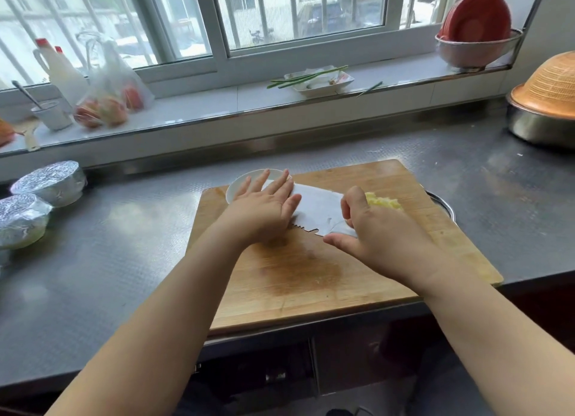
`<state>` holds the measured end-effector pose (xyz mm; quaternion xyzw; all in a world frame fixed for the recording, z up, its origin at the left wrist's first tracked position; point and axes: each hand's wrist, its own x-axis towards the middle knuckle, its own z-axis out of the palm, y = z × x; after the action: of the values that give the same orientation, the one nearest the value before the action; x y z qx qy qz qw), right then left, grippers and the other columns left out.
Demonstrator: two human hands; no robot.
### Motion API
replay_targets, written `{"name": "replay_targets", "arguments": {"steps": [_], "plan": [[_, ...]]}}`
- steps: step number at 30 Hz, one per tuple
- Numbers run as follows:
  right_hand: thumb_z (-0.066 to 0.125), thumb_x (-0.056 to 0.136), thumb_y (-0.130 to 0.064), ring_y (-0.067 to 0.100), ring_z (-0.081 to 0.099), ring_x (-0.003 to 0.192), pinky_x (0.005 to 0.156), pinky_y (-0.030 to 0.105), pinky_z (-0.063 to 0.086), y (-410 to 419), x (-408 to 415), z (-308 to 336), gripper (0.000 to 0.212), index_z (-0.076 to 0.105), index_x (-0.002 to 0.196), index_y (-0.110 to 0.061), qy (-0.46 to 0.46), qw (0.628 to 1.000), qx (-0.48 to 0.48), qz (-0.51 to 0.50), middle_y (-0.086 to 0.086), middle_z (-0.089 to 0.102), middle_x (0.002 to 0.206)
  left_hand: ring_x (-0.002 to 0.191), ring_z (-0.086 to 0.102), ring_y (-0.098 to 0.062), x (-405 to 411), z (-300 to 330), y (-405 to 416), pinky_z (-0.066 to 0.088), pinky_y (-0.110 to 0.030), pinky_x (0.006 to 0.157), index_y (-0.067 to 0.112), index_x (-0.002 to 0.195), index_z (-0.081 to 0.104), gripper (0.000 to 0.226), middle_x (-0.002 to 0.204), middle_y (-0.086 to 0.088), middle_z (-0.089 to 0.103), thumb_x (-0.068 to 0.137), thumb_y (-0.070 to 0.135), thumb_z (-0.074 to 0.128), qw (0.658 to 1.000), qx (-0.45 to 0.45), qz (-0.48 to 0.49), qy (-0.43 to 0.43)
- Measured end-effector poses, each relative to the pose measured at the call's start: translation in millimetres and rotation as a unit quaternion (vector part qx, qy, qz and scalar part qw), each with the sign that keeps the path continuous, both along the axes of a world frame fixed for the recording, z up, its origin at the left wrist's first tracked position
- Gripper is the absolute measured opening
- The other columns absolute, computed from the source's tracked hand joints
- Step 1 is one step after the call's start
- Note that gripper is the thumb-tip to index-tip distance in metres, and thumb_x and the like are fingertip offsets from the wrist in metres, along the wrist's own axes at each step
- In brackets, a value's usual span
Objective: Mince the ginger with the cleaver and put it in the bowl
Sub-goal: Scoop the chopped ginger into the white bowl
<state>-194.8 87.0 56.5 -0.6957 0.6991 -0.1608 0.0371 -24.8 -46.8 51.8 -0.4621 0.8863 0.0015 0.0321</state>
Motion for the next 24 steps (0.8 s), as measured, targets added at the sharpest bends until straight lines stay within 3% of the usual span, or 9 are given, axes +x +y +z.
{"name": "replay_targets", "arguments": {"steps": [6, 10, 13, 15, 17, 20, 22, 24], "plan": [[0.054, 0.090, -0.057, 0.025, 0.066, 0.096, 0.078, 0.041, 0.053, 12, -15, 1, 0.045, 0.026, 0.099, -0.024, -0.025, 0.999, 0.005, -0.037, 0.001, 0.068, 0.102, 0.149, -0.006, -0.014, 11, -3, -20, -0.001, -0.039, 0.120, 0.027, 0.155, 0.010, 0.059, 0.161, 0.013, -0.002, 0.101, 0.050, 0.002, 0.998, 0.014, 0.064, 0.009], [0.057, 0.089, -0.057, 0.026, 0.064, 0.090, 0.078, 0.042, 0.052, 22, -31, 0, 0.043, 0.032, 0.102, -0.024, -0.047, 0.996, -0.016, -0.073, 0.000, 0.067, 0.097, 0.149, 0.005, -0.015, 24, -9, -44, 0.008, -0.043, 0.121, 0.028, 0.152, 0.023, 0.062, 0.161, 0.008, 0.016, 0.099, 0.053, 0.001, 0.994, 0.045, 0.092, 0.031], [0.056, 0.088, -0.056, 0.021, 0.062, 0.085, 0.074, 0.041, 0.052, 25, -47, -6, 0.038, 0.037, 0.106, -0.028, -0.112, 0.989, -0.036, -0.089, -0.004, 0.064, 0.089, 0.140, 0.033, -0.022, 22, -5, -47, 0.031, -0.044, 0.111, 0.023, 0.142, 0.045, 0.065, 0.147, -0.003, 0.045, 0.100, 0.054, 0.007, 0.989, 0.027, 0.120, 0.083], [0.053, 0.092, -0.052, 0.014, 0.062, 0.080, 0.069, 0.036, 0.049, 25, -56, -10, 0.030, 0.042, 0.108, -0.028, -0.170, 0.979, -0.043, -0.101, -0.005, 0.064, 0.084, 0.117, 0.053, -0.031, 17, -2, -43, 0.045, -0.043, 0.093, 0.018, 0.125, 0.060, 0.059, 0.126, -0.009, 0.062, 0.102, 0.050, 0.017, 0.985, -0.055, 0.124, 0.103], [0.050, 0.097, -0.044, 0.010, 0.060, 0.068, 0.059, 0.031, 0.047, 24, -61, -12, 0.024, 0.050, 0.108, -0.023, -0.296, 0.945, -0.073, -0.115, -0.003, 0.064, 0.079, 0.113, 0.054, -0.029, 14, -5, -45, 0.048, -0.043, 0.087, 0.017, 0.113, 0.067, 0.046, 0.126, -0.004, 0.061, 0.102, 0.044, 0.032, 0.977, -0.126, 0.106, 0.137], [0.051, 0.099, -0.040, 0.010, 0.050, 0.050, 0.045, 0.025, 0.042, 22, -71, -11, 0.026, 0.052, 0.106, -0.015, -0.501, 0.849, -0.110, -0.126, 0.001, 0.059, 0.069, 0.123, 0.045, -0.026, 11, -13, -49, 0.047, -0.045, 0.090, 0.019, 0.106, 0.071, 0.029, 0.139, 0.002, 0.049, 0.098, 0.037, 0.050, 0.966, -0.149, 0.111, 0.179], [0.061, 0.092, -0.043, 0.010, 0.049, 0.045, 0.041, 0.025, 0.042, 22, -83, -10, 0.028, 0.050, 0.098, -0.018, -0.550, 0.814, -0.123, -0.141, 0.003, 0.057, 0.065, 0.129, 0.039, -0.027, 3, -13, -44, 0.045, -0.044, 0.093, 0.018, 0.104, 0.072, 0.020, 0.143, -0.001, 0.045, 0.094, 0.027, 0.057, 0.959, -0.160, 0.124, 0.197], [0.063, 0.094, -0.032, 0.011, 0.047, 0.041, 0.038, 0.025, 0.041, 23, -99, -12, 0.021, 0.049, 0.093, -0.015, -0.578, 0.788, -0.127, -0.171, 0.005, 0.055, 0.062, 0.136, 0.032, -0.026, -12, -9, -32, 0.040, -0.044, 0.101, 0.016, 0.106, 0.071, 0.018, 0.148, -0.004, 0.041, 0.093, 0.017, 0.059, 0.951, -0.185, 0.086, 0.233]]}}
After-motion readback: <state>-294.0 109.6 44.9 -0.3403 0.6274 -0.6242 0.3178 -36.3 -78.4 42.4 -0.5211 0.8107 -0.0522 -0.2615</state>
